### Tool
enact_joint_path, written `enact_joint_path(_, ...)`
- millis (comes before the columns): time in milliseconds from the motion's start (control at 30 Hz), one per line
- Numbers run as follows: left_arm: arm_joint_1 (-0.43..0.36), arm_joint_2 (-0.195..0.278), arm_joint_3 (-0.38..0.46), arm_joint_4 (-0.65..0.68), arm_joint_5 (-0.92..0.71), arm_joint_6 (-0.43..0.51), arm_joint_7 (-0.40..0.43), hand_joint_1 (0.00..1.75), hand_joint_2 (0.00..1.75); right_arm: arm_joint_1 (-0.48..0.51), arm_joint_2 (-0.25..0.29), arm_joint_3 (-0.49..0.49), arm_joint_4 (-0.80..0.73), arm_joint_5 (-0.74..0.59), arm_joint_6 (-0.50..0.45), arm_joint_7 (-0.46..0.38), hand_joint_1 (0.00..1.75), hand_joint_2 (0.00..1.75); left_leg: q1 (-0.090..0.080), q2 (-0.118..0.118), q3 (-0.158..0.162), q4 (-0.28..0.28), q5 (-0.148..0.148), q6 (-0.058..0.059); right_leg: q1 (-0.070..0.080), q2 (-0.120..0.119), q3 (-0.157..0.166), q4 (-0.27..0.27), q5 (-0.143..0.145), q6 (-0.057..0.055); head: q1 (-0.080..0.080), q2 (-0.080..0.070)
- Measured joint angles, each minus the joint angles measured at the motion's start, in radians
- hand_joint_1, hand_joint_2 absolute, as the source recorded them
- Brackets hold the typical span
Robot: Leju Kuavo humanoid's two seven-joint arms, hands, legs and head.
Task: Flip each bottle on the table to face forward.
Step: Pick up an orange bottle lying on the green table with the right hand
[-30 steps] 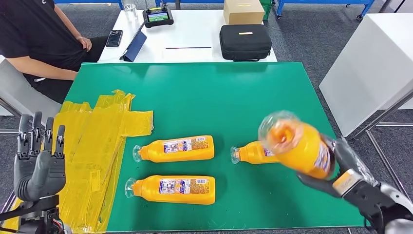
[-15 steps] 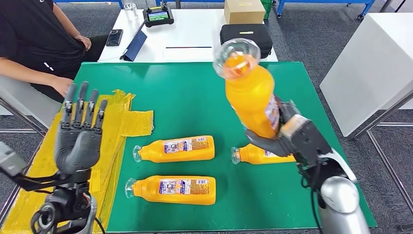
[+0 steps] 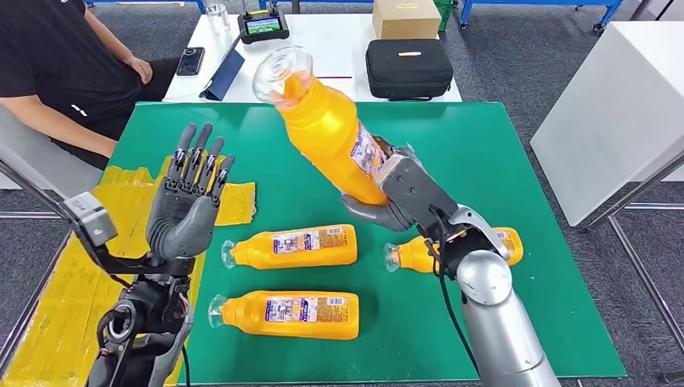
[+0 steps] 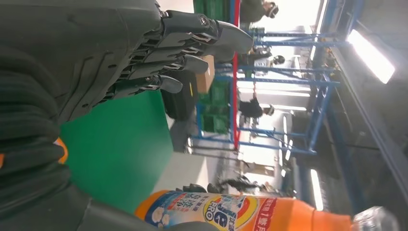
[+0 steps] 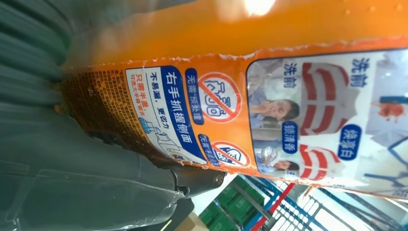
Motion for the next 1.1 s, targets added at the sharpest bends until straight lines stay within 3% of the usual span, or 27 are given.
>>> enact_joint_path(333,-0.074,0.003,-0.044,0.047,-0.092,0.060,0.024,0.00,1.75,-0.077,0.058,-0.015,0.144,0.032,0.030,-0.031,1.75,1.75,0.000,0.000,-0.002,0.000,0.001,0.000,0.000,0.000,-0.002,0.000,0.000,0.000,0.000,0.000)
enact_joint_path(633,-0.146,-0.013,-0.082,0.103,-0.075,0.044,0.057,0.00,1.75,-0.148,0.117,-0.013,0.280,0.044,0.041,-0.050,1.75,1.75,0.000,0.000,-0.002,0.000,0.001,0.000,0.000,0.000,-0.002,0.000,0.000,0.000,0.000,0.000)
enact_joint_path(1100,-0.146,-0.014,-0.137,0.114,-0.065,0.049,0.068,0.00,1.75,-0.131,0.166,0.066,0.315,0.042,0.069,-0.064,1.75,1.75,0.000,-0.001,-0.003,0.000,0.001,0.000,0.000,-0.001,-0.003,0.000,0.000,0.000,0.000,0.000)
